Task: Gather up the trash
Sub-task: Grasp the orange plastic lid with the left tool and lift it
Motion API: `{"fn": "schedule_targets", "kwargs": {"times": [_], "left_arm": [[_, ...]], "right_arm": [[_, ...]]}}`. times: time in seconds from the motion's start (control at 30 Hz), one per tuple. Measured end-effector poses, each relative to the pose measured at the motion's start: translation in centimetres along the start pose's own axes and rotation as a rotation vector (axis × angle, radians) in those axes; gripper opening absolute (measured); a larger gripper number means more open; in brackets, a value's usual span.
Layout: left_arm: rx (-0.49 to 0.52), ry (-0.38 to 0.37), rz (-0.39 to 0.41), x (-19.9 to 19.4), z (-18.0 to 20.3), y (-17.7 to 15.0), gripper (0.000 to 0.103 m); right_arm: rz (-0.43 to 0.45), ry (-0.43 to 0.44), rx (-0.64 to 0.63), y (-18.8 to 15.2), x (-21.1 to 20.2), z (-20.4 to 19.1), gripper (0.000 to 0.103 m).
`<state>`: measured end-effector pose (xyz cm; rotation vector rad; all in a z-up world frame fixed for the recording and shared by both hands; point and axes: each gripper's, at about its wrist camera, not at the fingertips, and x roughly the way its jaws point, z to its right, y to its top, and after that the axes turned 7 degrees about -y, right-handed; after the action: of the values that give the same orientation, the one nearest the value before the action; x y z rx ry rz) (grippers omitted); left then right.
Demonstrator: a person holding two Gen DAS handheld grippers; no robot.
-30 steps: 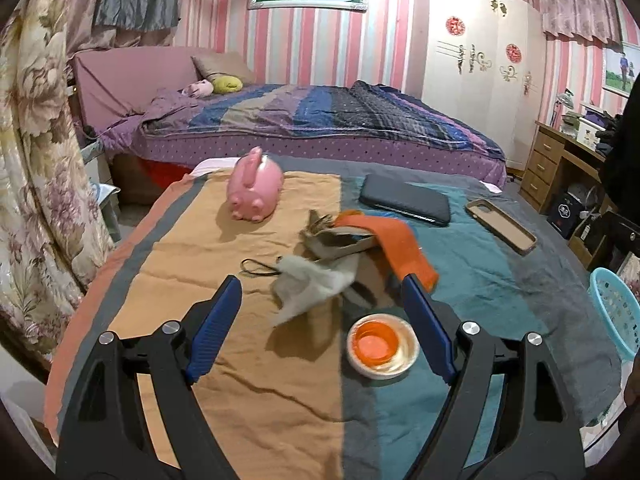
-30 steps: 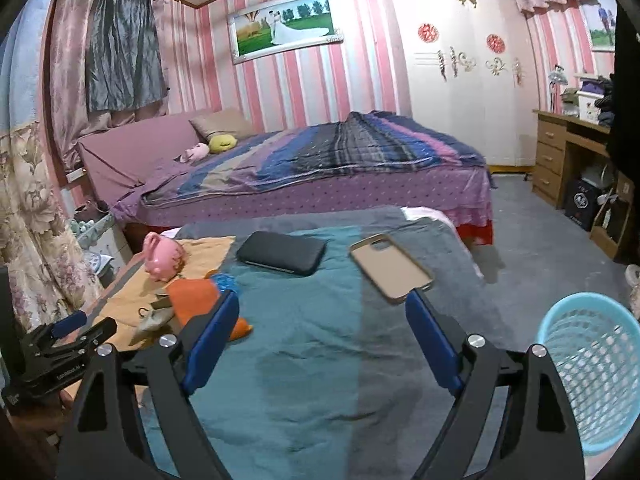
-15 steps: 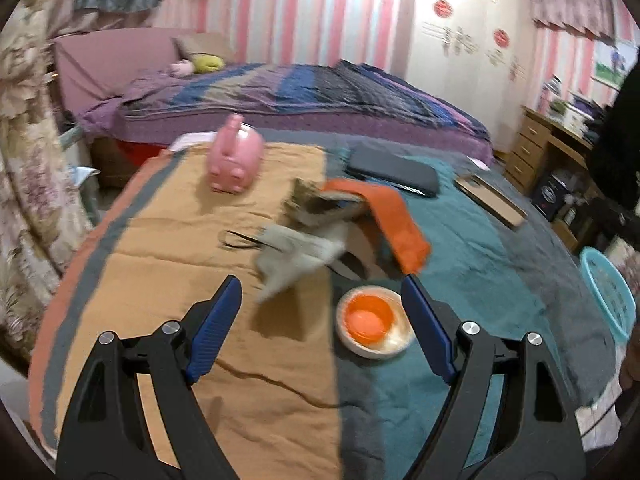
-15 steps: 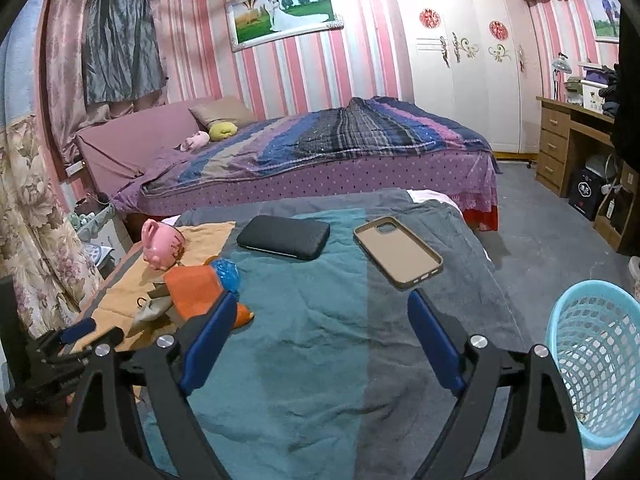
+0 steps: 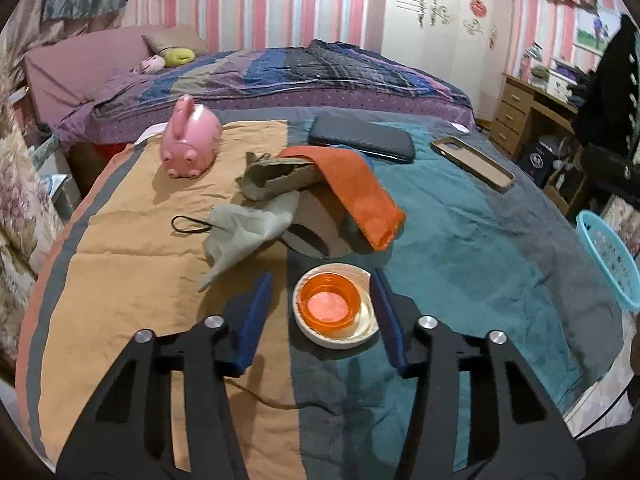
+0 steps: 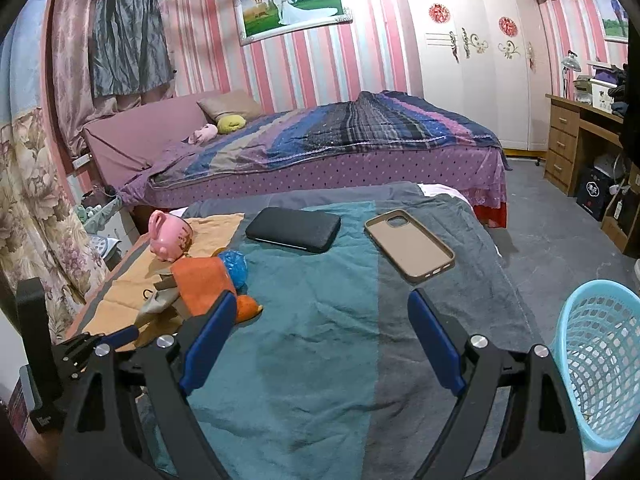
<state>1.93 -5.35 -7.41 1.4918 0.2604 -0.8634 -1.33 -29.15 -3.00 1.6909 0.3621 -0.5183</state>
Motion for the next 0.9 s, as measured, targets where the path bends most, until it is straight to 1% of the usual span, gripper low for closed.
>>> {"fn": "schedule_targets", "kwargs": {"times": [0.03, 0.1, 0.13, 0.2, 0.27, 0.37, 0.43, 0.5, 0.57, 0.77, 0.83, 0.9], "left_arm": [[0.004, -0.002, -0.002, 0.1, 0.1, 0.0, 0.044], [0.008, -0.024, -0.009, 0.2, 0.4, 0.0, 0.032], [0.005, -0.036, -0.011, 0.3, 0.4, -0.1, 0.030], [0.012, -0.069, -0.024, 0.6, 0.9, -0.1, 0.017], [0.034, -0.077, -0.042, 1.2, 1.7, -0.2, 0.014], [0.040, -0.062, -0.064, 2.1, 2.2, -0.1, 0.012], [0.016, -0.056, -0.084, 2.7, 2.0, -0.1, 0.012], [0.003, -0.033, -0.105, 3.2, 1.8, -0.1, 0.012], [-0.010, -0.033, -0.115, 3.6, 1.7, -0.2, 0.012], [-0.022, -0.020, -0.128, 4.4, 1.4, -0.2, 0.012], [-0.016, -0.017, -0.131, 4.5, 1.5, -0.2, 0.007], [-0.009, -0.011, -0.129, 4.6, 1.6, -0.2, 0.007]], "right_arm": [[-0.004, 0.003, -0.003, -0.1, 0.1, -0.1, 0.086], [-0.009, 0.006, -0.011, -0.2, 0.2, -0.3, 0.086], [-0.013, 0.010, -0.017, -0.2, 0.2, -0.5, 0.086], [-0.015, 0.011, -0.021, -0.3, 0.3, -0.7, 0.087], [-0.017, 0.016, -0.021, -0.3, 0.4, -0.9, 0.087], [-0.019, 0.019, -0.021, -0.4, 0.4, -1.0, 0.087], [-0.021, 0.021, -0.023, -0.4, 0.4, -1.1, 0.087], [-0.021, 0.018, -0.027, -0.5, 0.5, -1.1, 0.087], [-0.021, 0.020, -0.025, -0.5, 0.5, -1.1, 0.087], [-0.022, 0.024, -0.025, -0.6, 0.4, -1.2, 0.087], [-0.023, 0.028, -0.027, -0.6, 0.4, -1.3, 0.087], [-0.026, 0.032, -0.027, -0.6, 0.4, -1.3, 0.087]]}}
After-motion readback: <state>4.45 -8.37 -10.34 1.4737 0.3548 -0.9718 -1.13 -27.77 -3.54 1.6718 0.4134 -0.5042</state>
